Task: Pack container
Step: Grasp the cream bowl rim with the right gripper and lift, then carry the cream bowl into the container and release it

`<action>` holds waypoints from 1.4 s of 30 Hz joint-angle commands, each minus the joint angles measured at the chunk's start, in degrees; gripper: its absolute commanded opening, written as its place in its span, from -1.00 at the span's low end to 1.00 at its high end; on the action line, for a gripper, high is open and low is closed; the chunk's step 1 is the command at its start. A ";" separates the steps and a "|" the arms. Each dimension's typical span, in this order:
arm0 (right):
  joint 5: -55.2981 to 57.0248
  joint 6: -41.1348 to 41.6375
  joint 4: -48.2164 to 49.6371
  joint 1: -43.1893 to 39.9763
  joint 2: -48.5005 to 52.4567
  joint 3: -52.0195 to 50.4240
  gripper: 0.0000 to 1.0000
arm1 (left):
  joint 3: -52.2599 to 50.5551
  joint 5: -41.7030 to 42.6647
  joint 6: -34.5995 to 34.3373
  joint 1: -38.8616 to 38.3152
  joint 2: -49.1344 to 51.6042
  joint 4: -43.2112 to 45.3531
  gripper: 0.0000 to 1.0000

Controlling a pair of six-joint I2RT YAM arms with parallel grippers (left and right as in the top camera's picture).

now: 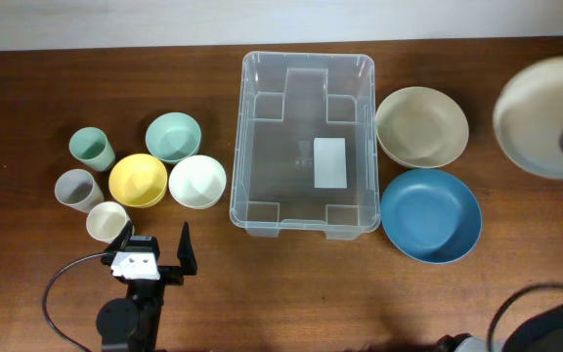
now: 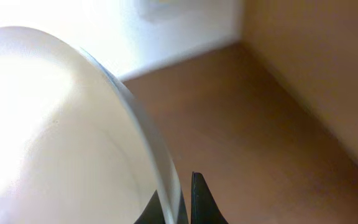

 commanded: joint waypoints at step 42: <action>24.13 3.50 30.84 59.58 20.76 1.86 0.04 | -0.24 -0.26 1.11 0.13 -0.28 -0.26 0.99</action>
